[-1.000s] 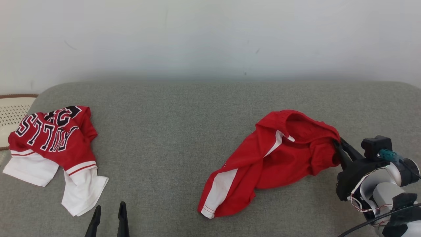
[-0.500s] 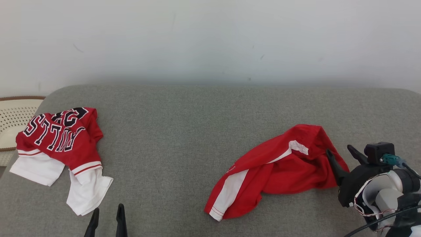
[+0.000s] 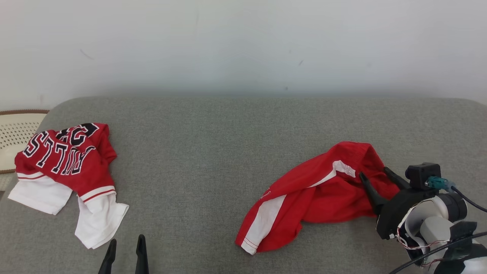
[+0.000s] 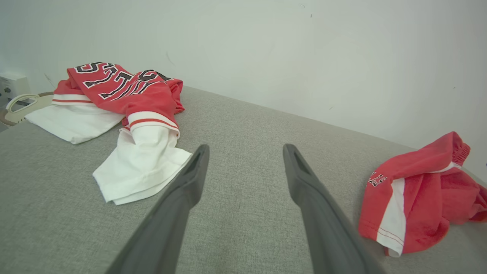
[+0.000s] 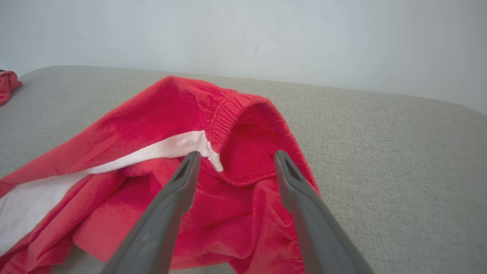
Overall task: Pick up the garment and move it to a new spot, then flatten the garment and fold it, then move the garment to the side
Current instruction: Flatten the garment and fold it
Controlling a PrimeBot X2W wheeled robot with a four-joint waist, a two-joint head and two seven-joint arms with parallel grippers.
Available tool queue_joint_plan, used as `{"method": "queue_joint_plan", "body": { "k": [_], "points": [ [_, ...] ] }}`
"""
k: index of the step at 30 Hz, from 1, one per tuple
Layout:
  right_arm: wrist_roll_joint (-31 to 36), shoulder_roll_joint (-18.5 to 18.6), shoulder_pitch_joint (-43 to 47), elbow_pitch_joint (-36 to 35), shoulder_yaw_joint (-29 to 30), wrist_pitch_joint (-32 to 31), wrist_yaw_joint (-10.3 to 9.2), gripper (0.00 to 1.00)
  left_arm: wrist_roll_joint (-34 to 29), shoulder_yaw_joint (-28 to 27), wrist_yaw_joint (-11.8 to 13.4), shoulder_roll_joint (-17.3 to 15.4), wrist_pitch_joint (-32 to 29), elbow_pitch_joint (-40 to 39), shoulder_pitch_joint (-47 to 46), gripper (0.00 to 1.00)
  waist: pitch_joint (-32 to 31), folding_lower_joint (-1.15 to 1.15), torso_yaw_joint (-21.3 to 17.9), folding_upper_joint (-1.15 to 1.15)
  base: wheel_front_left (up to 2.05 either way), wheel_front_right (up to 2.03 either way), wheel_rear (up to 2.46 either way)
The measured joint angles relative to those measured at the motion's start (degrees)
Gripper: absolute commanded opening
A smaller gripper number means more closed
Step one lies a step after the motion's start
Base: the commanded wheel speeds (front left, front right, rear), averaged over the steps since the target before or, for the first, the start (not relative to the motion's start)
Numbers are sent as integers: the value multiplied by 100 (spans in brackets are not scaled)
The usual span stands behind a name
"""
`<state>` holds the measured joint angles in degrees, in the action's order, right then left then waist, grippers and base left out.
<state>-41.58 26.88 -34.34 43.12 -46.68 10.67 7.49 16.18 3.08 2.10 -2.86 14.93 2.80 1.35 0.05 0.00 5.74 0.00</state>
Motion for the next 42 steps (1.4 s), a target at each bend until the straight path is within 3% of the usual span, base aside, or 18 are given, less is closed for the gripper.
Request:
{"method": "queue_joint_plan", "body": {
  "k": [15,16,17,18,19,20,21,29,42],
  "points": [
    [-261,-216,-533,831,-430,-99,0,100,-8,4,-30,-1,0,-19,-150,100,312,0,341,0,0,0,0],
    [-294,-236,-557,887,-456,-96,0,96,-8,7,-32,0,0,-16,-157,100,343,0,364,0,0,0,0],
    [-328,-253,-586,942,-481,-80,0,77,-8,1,-35,-1,0,-14,-172,100,372,1,387,0,0,0,0],
    [-343,-263,-619,989,-506,-74,0,47,-8,3,-36,-2,0,-14,-187,100,399,1,411,0,0,0,0],
    [-377,-270,-644,1021,-528,-74,0,26,-8,5,-42,-1,0,-13,-197,100,421,1,434,0,0,0,0],
    [-415,-277,-657,1036,-563,-71,0,7,-8,12,-41,-1,0,-14,-199,100,443,1,453,0,0,0,0],
    [-448,-288,-665,1044,-605,-56,0,0,-8,13,-35,-1,0,-14,-199,100,465,1,469,0,0,0,0],
    [-826,-179,-688,688,-949,34,0,0,19,-16,48,0,0,13,-192,100,430,1,380,0,0,0,0],
    [-1425,842,-385,-1154,-1761,-420,0,0,96,51,101,0,0,27,-18,100,83,1,-200,0,0,0,0]
  ]
}}
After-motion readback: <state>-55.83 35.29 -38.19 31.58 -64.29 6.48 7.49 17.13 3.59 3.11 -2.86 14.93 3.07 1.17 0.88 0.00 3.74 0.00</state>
